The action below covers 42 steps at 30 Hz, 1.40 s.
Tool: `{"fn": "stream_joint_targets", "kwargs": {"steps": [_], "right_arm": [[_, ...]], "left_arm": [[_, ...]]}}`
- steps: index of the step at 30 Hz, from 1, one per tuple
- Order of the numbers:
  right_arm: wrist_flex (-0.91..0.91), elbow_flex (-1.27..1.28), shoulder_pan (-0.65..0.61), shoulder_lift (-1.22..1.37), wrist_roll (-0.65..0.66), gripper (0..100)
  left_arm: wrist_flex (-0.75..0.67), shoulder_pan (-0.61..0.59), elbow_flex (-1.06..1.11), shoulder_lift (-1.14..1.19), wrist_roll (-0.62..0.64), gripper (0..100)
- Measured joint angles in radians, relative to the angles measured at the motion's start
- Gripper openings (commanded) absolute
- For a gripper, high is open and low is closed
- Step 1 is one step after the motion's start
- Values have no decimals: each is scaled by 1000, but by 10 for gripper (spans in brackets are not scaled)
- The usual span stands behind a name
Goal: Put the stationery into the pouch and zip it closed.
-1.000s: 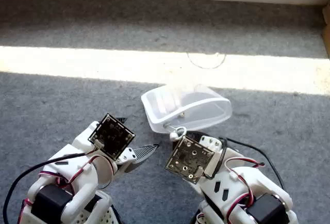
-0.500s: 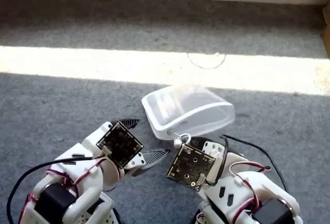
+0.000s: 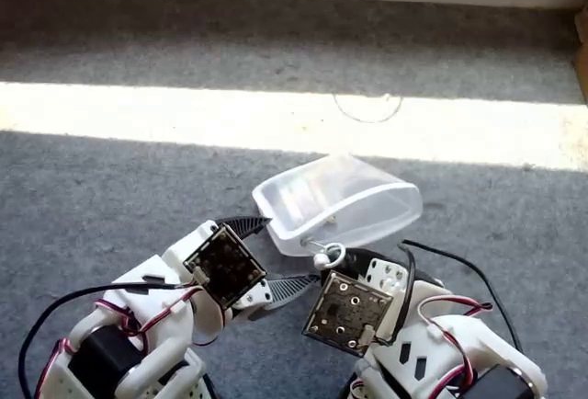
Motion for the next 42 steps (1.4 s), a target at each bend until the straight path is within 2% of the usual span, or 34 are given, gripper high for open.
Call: {"fn": "stream_joint_targets", "kwargs": {"steps": [13,21,28,42], "right_arm": [[3,-2,0,0,2,5],[3,-2,0,0,2,5],[3,-2,0,0,2,5],[3,-2,0,0,2,5]], "left_arm": [[-163,8,120,2,0,277],[-169,8,120,-11,0,275],[-169,9,120,-11,0,188],[-169,14,120,-9,0,185]]}}
